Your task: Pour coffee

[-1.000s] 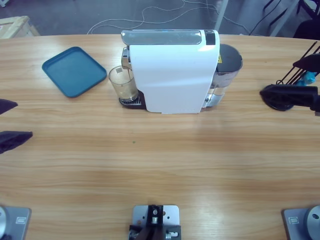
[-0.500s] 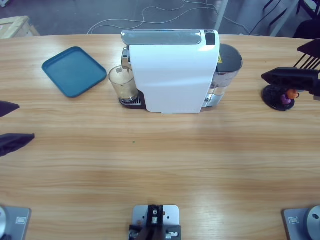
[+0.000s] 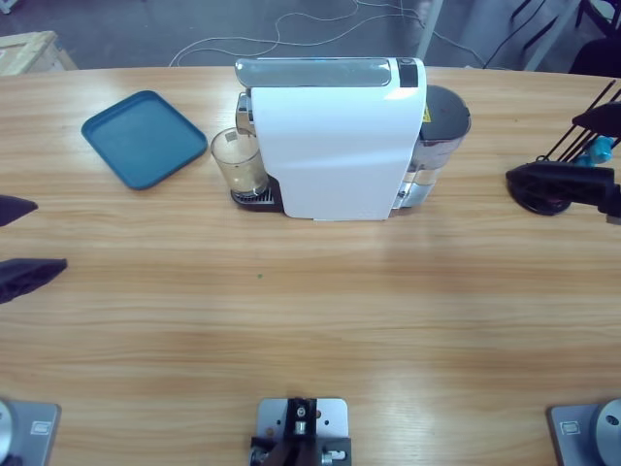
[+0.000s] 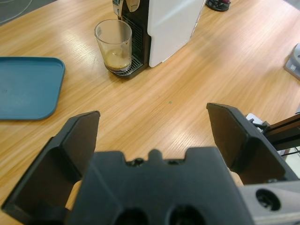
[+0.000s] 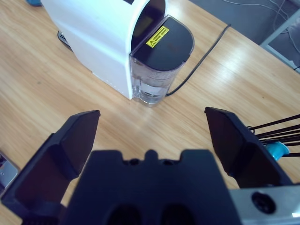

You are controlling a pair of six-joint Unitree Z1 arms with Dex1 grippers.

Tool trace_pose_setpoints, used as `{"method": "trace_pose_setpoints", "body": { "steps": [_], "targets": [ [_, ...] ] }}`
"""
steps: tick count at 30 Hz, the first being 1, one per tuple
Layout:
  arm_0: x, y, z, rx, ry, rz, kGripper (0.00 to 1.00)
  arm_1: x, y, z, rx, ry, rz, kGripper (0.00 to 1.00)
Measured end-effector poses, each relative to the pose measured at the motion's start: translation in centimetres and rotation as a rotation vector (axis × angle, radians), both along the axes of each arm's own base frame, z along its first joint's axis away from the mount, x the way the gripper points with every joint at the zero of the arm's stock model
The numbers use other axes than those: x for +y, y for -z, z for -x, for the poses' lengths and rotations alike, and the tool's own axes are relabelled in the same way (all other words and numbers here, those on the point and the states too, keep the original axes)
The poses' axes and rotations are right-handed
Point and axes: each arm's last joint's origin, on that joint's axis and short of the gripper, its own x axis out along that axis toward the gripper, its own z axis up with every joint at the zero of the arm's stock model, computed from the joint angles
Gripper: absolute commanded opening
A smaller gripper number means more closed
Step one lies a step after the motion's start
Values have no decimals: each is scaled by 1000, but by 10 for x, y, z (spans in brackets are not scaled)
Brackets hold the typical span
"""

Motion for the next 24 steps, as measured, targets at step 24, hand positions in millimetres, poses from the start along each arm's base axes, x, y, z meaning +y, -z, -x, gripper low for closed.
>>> {"method": "trace_pose_setpoints", "body": {
  "steps": [24],
  "targets": [
    [7,-5,9,-46,0,34,1000,-1,2,1,19,4,3,1000]
  ]
}}
